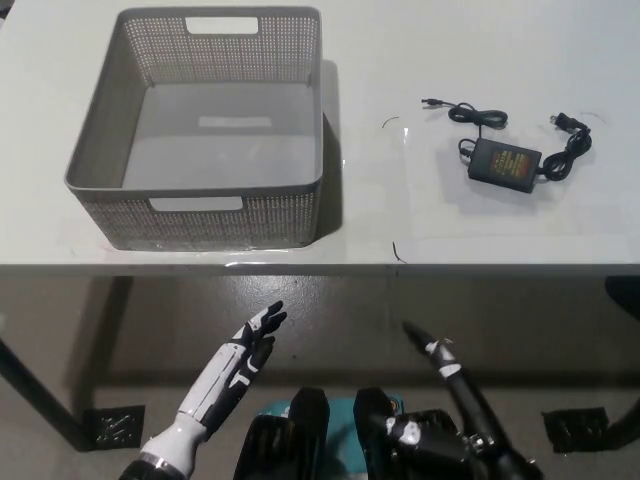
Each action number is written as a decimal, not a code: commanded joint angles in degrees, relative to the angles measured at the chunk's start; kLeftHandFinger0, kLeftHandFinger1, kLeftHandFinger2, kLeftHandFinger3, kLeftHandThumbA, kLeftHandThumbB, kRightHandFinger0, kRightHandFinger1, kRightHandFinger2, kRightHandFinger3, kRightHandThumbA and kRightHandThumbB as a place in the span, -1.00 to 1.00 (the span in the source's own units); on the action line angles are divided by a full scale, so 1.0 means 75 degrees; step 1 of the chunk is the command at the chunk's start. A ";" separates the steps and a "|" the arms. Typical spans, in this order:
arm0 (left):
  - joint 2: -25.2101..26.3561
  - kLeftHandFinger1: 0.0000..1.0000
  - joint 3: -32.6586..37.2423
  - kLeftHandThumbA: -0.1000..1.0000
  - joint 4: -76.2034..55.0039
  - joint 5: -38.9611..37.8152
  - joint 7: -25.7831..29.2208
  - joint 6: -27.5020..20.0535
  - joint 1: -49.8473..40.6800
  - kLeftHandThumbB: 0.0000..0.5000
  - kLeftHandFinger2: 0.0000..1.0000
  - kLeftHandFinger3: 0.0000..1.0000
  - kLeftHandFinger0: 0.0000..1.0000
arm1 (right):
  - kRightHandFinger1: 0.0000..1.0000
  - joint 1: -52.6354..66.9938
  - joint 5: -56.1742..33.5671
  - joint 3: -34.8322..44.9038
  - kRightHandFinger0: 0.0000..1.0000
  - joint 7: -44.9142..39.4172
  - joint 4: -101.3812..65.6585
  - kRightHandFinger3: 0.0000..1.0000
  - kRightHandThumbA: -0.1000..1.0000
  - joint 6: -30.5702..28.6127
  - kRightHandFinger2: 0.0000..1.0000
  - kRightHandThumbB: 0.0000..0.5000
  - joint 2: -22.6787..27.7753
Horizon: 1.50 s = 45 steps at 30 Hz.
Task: Use the right hand to pick up a black power cord and place it into a container on the left hand side
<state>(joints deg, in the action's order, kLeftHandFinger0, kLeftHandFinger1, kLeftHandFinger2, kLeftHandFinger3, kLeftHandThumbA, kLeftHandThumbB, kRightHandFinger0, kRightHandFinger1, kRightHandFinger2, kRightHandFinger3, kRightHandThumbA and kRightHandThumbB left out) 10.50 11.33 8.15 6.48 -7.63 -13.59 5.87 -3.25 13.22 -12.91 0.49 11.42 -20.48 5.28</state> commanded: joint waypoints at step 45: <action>0.0275 1.00 0.0117 1.00 -0.0576 0.0190 -0.0759 -0.0313 -0.0355 0.45 1.00 1.00 1.00 | 1.00 -0.5739 0.2741 0.0255 1.00 -0.0540 0.1270 1.00 1.00 0.3050 1.00 1.00 0.3208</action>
<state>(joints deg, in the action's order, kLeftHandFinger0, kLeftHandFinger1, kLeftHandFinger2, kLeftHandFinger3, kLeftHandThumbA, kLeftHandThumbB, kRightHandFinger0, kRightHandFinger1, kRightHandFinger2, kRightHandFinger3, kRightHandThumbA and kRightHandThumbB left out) 12.04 12.02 6.12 7.18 -13.20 -14.34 3.74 -40.15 28.78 -8.10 -1.27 18.18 1.01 27.71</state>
